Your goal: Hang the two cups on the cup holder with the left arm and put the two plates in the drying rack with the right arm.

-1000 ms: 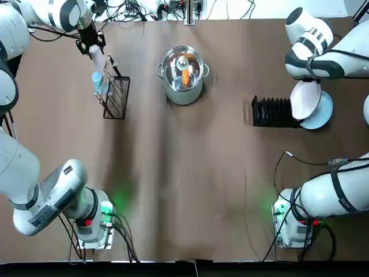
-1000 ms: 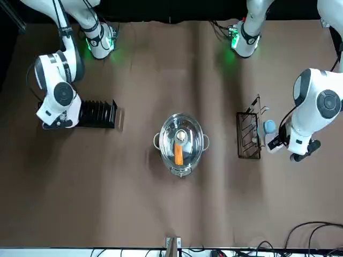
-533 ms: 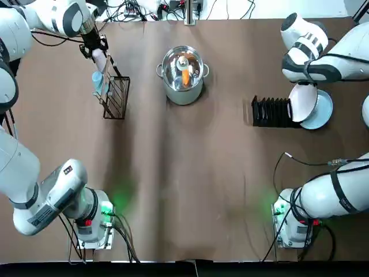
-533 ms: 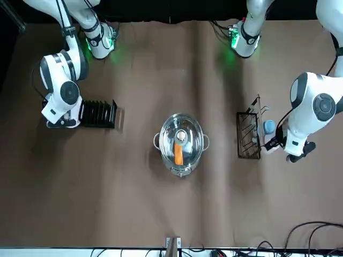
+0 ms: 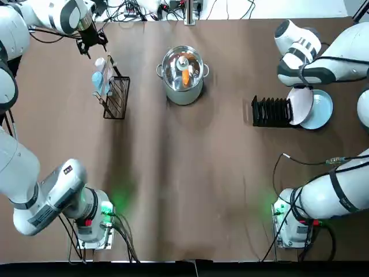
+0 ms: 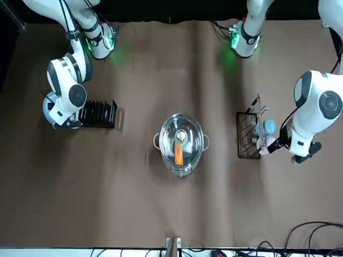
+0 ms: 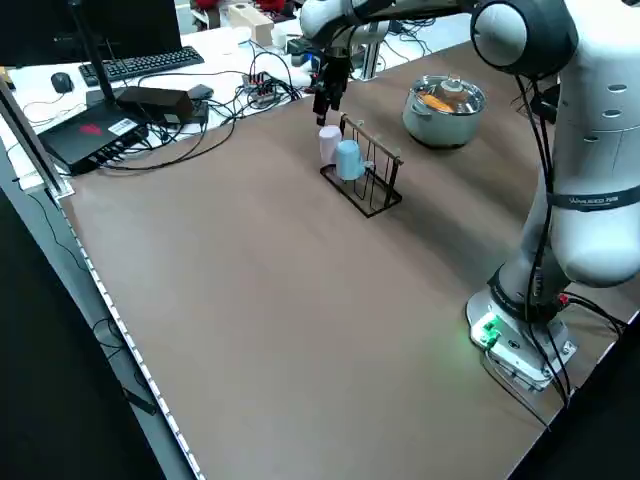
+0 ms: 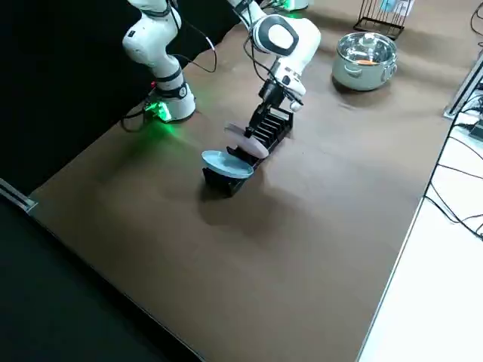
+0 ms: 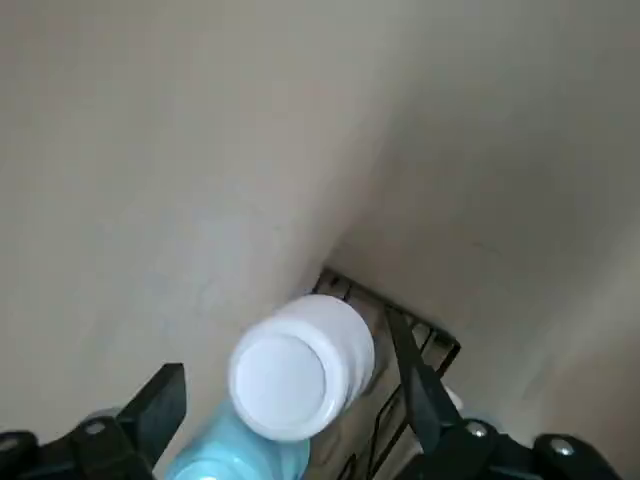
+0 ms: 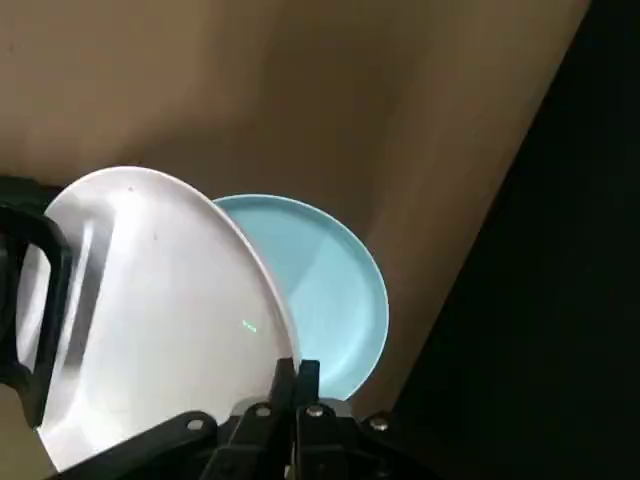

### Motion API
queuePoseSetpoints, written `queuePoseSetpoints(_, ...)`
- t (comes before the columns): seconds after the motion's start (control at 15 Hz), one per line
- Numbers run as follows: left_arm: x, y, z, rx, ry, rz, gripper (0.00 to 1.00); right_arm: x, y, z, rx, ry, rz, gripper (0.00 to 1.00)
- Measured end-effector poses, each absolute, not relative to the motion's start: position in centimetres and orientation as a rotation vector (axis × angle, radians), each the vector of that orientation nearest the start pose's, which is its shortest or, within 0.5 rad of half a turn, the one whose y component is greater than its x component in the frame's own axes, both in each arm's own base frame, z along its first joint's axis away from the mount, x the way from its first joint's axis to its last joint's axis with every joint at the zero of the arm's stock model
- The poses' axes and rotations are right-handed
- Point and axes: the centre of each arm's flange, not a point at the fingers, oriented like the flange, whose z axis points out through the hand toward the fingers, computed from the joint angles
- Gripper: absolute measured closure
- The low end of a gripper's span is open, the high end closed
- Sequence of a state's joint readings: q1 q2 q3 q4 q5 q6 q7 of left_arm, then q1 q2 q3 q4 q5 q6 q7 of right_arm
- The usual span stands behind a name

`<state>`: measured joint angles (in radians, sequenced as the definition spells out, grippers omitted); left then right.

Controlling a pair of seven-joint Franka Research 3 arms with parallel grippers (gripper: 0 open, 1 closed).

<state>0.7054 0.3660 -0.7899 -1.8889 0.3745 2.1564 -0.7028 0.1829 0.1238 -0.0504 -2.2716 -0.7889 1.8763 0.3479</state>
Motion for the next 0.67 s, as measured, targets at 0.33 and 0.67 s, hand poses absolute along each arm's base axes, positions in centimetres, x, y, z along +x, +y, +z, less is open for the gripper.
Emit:
queuePoseSetpoints(0.33, 62.6, -1.0, 41.9, -2.994, -0.592, -0.045, 0.0, 48.7, 1.1, 28.4, 2.323, 0.28, -0.397, 0.8)
queuePoseSetpoints(0.67, 62.3, -1.1, 48.1, -2.998, -0.179, 0.102, 0.0, 49.8, 1.3, 29.4, 2.33, 0.27, -0.364, 0.61)
